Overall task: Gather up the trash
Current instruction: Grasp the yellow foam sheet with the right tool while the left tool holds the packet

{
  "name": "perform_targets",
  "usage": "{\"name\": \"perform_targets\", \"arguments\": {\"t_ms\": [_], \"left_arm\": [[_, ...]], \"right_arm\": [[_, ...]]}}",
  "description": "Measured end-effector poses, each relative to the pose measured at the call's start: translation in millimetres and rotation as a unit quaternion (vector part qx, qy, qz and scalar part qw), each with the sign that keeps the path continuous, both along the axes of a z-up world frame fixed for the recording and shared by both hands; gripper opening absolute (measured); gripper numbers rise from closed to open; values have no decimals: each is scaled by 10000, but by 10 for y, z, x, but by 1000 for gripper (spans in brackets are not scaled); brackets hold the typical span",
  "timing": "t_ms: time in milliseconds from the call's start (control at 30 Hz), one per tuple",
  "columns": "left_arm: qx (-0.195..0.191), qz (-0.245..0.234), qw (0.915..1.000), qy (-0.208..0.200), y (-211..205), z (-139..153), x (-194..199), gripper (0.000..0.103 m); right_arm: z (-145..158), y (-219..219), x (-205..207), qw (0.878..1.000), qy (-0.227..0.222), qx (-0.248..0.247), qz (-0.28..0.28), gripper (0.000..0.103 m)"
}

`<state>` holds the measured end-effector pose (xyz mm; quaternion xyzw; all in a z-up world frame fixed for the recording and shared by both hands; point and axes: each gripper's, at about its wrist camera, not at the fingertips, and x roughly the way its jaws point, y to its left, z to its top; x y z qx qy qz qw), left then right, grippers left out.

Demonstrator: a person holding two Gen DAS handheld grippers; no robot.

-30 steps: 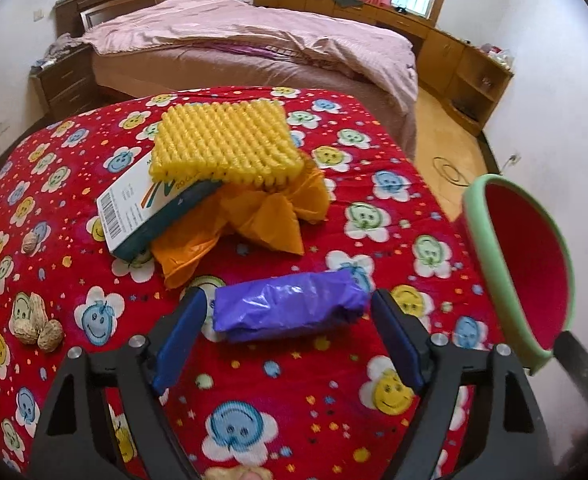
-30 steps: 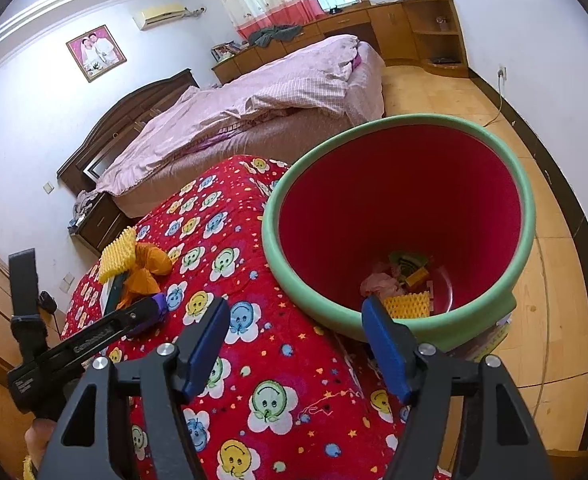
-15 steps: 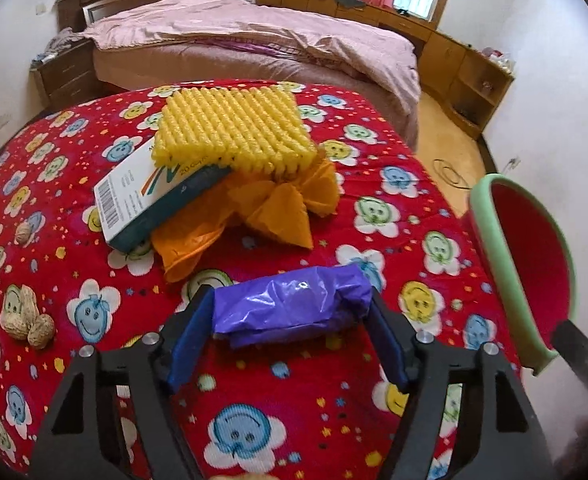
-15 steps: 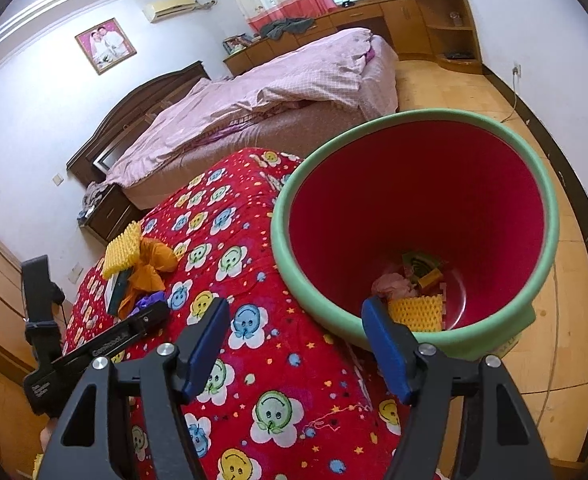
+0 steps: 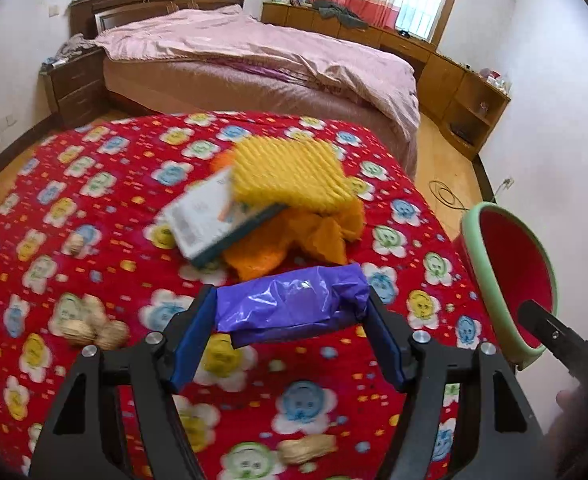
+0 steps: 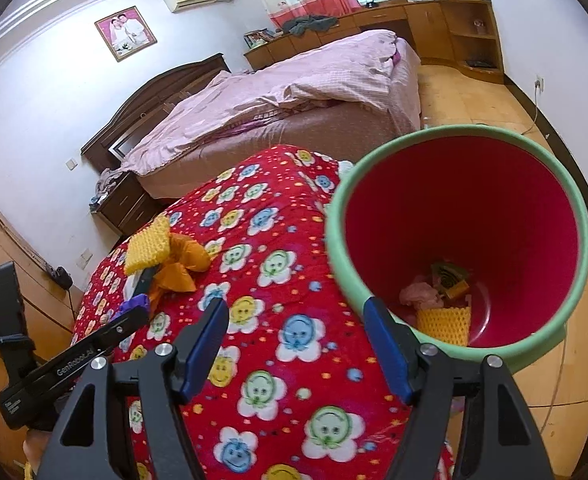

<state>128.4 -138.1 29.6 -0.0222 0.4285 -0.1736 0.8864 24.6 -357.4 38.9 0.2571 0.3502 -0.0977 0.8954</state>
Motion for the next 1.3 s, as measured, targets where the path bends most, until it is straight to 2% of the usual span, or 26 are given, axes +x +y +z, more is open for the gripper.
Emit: {"name": "perform_targets", "arguments": {"t_ms": [67, 500, 600, 967, 1133, 1300], "left_arm": [[53, 66, 10000, -48, 94, 27, 35, 72], [235, 563, 9974, -379, 776, 170, 330, 72], [275, 700, 9964, -397, 905, 146, 428, 72], [182, 972, 9949, -215, 1096, -107, 635, 72], [234, 955, 9947, -306, 1138, -146, 644, 72], [116, 950, 9949, -316, 1191, -176, 659, 72]], "right_arm": [[30, 91, 53, 10000, -20, -51, 56, 78], [204, 632, 462, 9986, -114, -283, 442, 84], [234, 771, 587, 9976, -144, -370, 574, 92], [219, 1091, 997, 9938, -105, -572, 949, 92], [244, 1172, 1149, 9925, -153, -732, 972, 92], [236, 1290, 1322, 9906, -187, -893, 1020, 92]]}}
